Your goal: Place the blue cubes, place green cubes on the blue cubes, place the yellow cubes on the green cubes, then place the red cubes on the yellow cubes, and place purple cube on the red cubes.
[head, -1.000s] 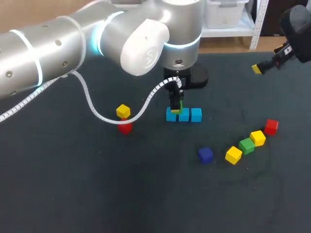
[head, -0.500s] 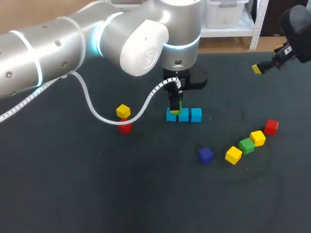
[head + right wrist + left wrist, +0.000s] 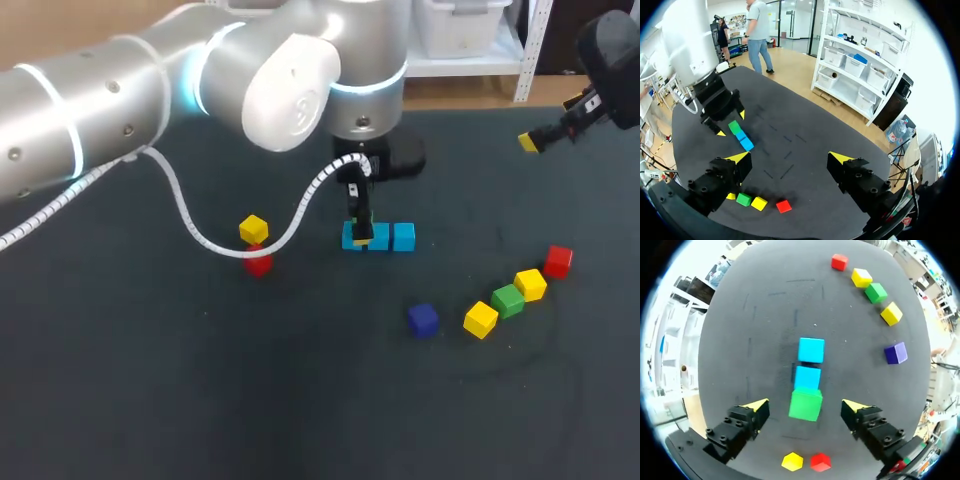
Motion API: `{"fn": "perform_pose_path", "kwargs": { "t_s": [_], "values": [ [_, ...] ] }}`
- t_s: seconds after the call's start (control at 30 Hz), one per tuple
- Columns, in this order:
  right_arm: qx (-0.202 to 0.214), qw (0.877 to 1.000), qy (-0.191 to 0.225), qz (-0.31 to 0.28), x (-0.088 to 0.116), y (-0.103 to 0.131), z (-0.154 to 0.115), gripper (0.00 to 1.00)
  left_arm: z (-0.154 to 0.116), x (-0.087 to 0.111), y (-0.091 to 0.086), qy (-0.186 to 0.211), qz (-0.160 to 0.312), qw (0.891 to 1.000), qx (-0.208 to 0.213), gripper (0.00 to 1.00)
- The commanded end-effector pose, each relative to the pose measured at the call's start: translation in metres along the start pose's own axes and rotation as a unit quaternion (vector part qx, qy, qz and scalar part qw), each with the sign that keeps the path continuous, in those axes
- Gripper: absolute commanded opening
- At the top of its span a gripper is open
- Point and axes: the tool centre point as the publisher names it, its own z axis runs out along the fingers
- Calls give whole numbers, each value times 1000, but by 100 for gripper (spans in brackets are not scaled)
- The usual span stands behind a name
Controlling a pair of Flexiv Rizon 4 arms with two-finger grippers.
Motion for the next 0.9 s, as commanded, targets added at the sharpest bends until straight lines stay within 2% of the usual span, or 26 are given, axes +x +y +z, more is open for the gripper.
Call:
{"fn": "perform_pose_path", "kwargs": {
  "t_s": [0.03,0.3,0.47,0.7,0.9],
  "values": [
    [2,1000,0,0,0,1,-1,100,-16,11,6,-17,-19,1000,-1,100],
    [2,1000,0,0,0,1,-1,100,-52,39,10,-74,-71,995,-19,100],
    [2,1000,0,0,0,1,-1,100,-73,65,11,-113,-111,987,-33,100],
    [2,1000,0,0,0,1,-1,100,-87,106,14,-155,-189,968,-58,100],
    [2,1000,0,0,0,1,-1,100,-99,135,17,-191,-246,947,-73,100]
  ]
}}
